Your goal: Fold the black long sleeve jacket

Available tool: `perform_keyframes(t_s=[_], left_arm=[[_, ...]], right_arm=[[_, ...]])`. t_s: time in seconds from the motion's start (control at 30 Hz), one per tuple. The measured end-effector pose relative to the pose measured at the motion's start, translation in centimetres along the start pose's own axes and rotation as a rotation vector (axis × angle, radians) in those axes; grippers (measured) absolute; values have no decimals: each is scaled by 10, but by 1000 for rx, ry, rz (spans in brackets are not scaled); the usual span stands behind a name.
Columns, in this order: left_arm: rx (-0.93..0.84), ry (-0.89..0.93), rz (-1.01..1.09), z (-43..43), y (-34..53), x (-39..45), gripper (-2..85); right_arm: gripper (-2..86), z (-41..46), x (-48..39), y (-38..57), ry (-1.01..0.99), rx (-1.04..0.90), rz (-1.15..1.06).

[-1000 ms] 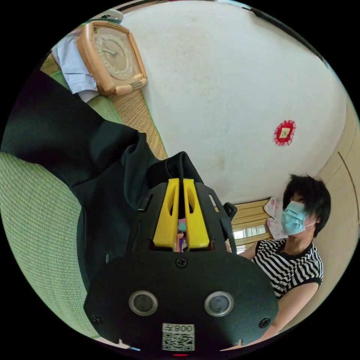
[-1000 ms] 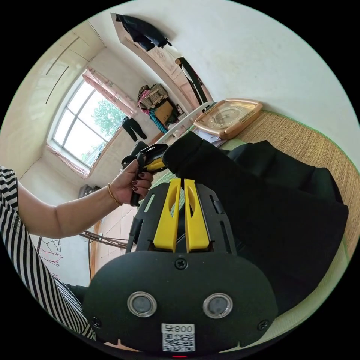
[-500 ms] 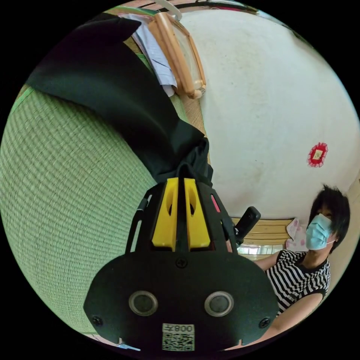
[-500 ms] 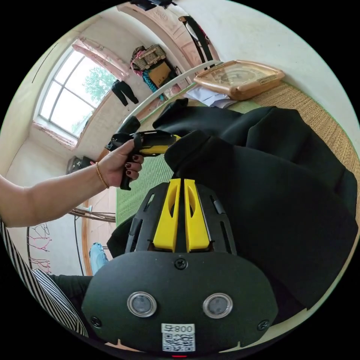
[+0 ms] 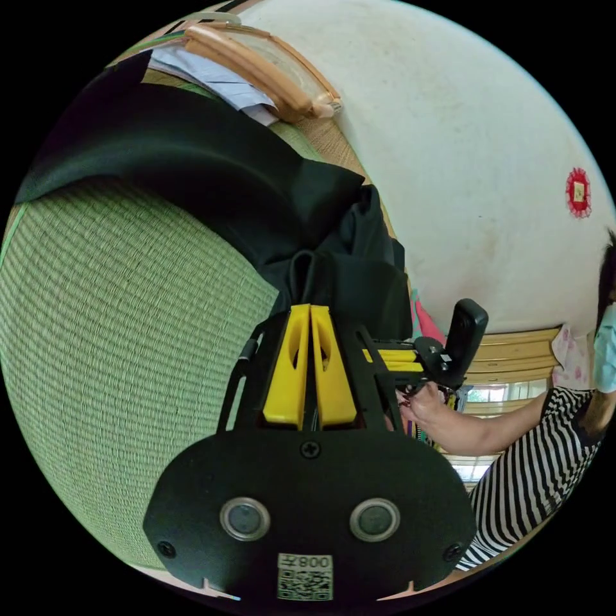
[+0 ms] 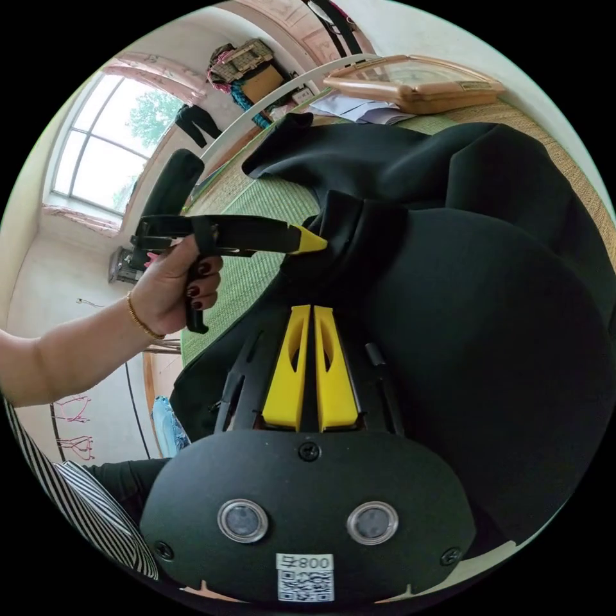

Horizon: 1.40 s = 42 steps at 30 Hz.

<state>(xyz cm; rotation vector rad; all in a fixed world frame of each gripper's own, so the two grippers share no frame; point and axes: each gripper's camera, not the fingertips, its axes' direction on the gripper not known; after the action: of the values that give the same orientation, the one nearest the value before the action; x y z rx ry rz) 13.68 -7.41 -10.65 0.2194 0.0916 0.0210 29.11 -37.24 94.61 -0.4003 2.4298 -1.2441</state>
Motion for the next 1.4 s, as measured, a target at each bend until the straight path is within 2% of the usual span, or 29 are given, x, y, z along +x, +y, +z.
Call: perform_keyframes(t_s=[0.23, 0.33, 0.4, 0.53, 0.6, 0.67, 0.73, 0.83, 0.93, 1.03, 1.2, 1.4], left_arm=[[41, 47, -20, -13, 14, 13, 6], [146, 73, -20, -31, 21, 25, 17], [219, 37, -18, -48, 23, 30, 34], [306, -247, -27, -87, 6, 40, 99], [274, -395, 12, -95, -11, 47, 114], [148, -656, 57, -90, -37, 58, 123], [82, -776, 92, -81, -52, 68, 125], [-9, -901, 120, -59, -69, 80, 116], [-114, -993, 61, -35, -79, 82, 83], [-146, -1068, 95, -18, -74, 93, 51], [-81, -1041, 133, -14, -54, 119, 32], [138, -805, 178, -31, -23, 171, 27]], right_arm=[[1, -37, -2, -34, -71, 166, 10], [1, -18, 1, -64, 57, 110, 10], [1, 1, 4, -78, 69, 22, 14], [2, 3, 3, -86, 65, 29, 5], [2, 3, 0, -87, 81, 40, 2], [1, 3, -2, -88, 101, 42, 0], [1, 4, -4, -92, 125, 32, -4], [1, 3, -2, -95, 126, 25, 2], [1, 1, 3, -93, 114, 28, 14], [2, 0, 4, -90, 136, 32, 9], [2, -2, 8, -82, 172, 44, 15], [3, -8, 26, -67, 158, 56, 50]])
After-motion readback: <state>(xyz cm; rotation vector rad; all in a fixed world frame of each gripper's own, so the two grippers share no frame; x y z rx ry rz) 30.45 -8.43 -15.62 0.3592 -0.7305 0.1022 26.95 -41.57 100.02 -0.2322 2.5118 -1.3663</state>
